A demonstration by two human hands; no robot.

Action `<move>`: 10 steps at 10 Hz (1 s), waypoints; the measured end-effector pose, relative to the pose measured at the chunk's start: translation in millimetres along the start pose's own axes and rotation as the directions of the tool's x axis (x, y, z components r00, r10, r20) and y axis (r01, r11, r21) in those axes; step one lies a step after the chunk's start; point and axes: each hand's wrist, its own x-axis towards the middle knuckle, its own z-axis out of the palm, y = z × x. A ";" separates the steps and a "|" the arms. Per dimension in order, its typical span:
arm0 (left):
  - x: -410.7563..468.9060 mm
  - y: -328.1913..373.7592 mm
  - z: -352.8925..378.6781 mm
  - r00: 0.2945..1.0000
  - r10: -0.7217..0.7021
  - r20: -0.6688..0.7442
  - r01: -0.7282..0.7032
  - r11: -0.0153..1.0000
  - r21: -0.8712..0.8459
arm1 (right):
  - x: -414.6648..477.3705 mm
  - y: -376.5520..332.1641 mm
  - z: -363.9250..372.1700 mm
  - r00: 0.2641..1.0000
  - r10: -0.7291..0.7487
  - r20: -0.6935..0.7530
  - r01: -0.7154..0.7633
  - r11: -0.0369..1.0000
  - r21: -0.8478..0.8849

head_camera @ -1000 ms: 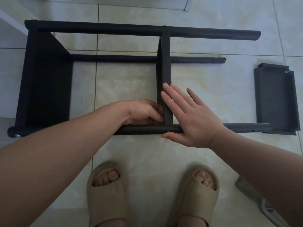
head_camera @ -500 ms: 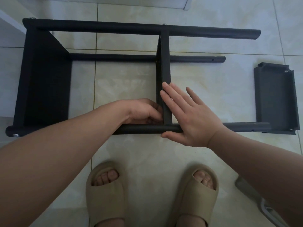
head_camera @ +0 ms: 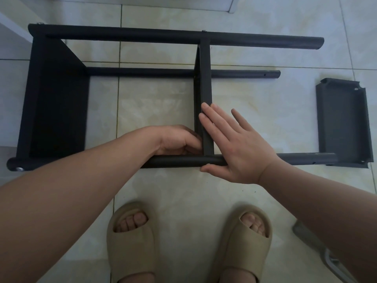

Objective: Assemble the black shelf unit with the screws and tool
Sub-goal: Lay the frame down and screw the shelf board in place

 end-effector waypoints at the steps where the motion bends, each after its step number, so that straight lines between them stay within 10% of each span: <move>1: 0.3 1.0 0.6 0.998 0.013 -0.056 -0.011 1.000 0.025 | 0.2 -0.2 -0.2 1.000 0.000 0.003 0.000 1.000 0.000; 10: 0.5 -0.2 1.9 0.996 0.071 -0.062 -0.066 0.995 0.076 | -0.8 -0.4 1.0 0.999 -0.017 -0.042 0.016 1.000 -0.016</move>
